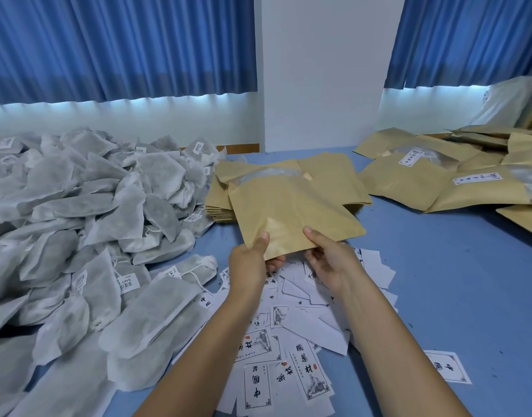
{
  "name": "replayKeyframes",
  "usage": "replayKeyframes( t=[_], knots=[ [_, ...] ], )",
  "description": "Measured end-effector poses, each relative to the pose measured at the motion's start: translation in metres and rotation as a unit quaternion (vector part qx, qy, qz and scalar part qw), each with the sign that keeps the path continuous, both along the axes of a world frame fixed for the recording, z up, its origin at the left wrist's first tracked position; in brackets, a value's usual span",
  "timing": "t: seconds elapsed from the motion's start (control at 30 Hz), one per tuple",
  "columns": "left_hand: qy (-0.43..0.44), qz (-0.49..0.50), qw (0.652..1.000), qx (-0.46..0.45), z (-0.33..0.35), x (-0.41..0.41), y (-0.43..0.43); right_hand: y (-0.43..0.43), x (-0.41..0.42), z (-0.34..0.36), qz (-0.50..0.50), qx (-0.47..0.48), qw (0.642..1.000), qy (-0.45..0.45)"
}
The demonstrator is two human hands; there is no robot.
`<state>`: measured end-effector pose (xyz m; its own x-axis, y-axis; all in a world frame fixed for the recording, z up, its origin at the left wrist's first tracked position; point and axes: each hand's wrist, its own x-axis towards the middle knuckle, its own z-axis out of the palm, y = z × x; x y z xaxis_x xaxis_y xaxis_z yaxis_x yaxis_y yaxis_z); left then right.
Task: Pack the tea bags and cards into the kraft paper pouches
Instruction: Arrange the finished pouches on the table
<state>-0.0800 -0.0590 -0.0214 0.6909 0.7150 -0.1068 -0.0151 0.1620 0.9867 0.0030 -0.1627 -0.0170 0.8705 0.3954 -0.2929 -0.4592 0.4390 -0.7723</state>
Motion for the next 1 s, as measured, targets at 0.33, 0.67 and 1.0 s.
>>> replayKeyframes(
  t=[0.33,0.67,1.0],
  knots=[
    [-0.001,-0.049,0.999,-0.011,0.007,-0.004,0.003,-0.011,0.011,0.001,-0.056,0.016,0.998,0.032],
    [0.081,-0.015,0.996,0.017,0.007,-0.004,0.017,-0.013,0.018,-0.001,-0.104,-0.184,0.974,-0.085],
    [-0.031,0.016,0.999,0.023,0.021,0.016,-0.001,-0.051,0.010,0.030,-0.180,-0.234,0.935,-0.196]
  ],
)
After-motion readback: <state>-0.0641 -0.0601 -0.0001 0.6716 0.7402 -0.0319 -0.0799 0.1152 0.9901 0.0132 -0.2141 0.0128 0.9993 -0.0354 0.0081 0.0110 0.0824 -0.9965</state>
